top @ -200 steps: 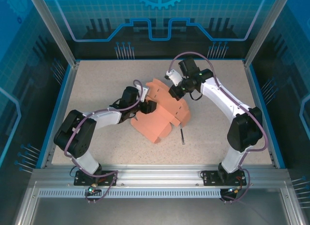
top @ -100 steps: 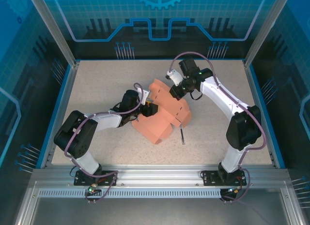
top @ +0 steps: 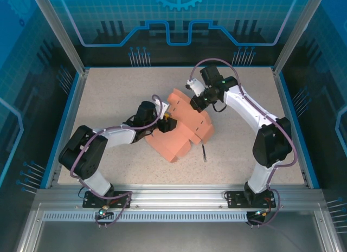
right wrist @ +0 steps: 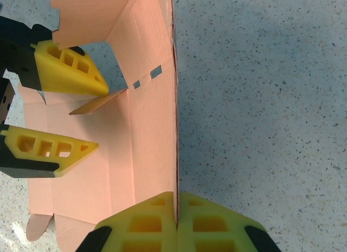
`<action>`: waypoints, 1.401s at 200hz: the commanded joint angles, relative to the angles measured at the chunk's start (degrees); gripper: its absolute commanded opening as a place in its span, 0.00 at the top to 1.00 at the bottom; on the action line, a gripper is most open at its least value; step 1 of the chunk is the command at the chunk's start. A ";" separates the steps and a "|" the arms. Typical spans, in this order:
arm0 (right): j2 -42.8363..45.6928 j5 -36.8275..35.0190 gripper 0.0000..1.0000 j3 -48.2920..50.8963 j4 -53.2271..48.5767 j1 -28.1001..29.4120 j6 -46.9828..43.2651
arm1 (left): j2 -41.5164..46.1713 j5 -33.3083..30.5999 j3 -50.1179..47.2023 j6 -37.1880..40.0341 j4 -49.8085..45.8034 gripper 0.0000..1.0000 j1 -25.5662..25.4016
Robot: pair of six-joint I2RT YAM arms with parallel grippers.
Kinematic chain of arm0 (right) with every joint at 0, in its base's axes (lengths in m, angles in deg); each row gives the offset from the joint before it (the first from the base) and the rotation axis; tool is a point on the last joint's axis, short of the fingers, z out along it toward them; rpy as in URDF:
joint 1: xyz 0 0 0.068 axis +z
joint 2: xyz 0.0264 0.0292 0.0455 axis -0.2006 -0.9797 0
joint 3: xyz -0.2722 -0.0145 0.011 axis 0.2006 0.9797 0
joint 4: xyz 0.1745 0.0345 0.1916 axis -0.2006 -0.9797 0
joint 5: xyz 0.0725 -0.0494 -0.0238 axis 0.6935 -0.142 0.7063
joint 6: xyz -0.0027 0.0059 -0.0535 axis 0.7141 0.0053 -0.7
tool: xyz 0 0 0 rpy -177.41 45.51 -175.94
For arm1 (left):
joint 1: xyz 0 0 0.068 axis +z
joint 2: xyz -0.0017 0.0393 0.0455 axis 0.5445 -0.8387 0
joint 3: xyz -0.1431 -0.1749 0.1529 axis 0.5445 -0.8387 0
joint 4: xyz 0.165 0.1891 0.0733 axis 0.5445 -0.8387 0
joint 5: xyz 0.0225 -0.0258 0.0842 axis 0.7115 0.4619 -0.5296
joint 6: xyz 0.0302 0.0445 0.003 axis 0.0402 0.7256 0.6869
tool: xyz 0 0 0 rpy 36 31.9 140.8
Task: Fold the paper box
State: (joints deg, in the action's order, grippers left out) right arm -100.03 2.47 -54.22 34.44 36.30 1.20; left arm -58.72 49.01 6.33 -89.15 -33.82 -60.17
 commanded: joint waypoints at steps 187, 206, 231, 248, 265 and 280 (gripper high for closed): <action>0.09 1.39 1.00 0.68 2.07 0.09 0.51 | 3.55 4.18 3.76 3.66 -2.64 0.35 -2.57; 0.54 1.55 1.00 1.36 2.41 0.10 0.36 | 5.57 5.15 3.73 2.26 -2.66 0.33 -1.26; 1.24 2.08 1.00 1.91 2.82 0.12 -0.03 | 7.80 8.26 3.89 -1.04 -2.10 0.33 1.30; 1.59 2.71 1.00 1.85 2.95 0.13 -0.30 | 8.81 10.54 4.48 -3.79 -1.55 0.33 3.14; 1.91 3.54 1.00 2.12 3.24 0.08 -0.39 | 9.07 12.71 5.44 -6.41 -1.06 0.33 4.81; 2.20 3.84 1.00 2.20 3.55 0.14 -0.26 | 8.62 14.19 7.06 -7.77 -1.48 0.33 5.79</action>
State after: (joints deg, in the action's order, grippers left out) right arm -100.33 3.17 -52.69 37.50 36.15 1.75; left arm -51.24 57.49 9.76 -92.76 -37.88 -55.87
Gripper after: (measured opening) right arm 0.048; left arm 0.673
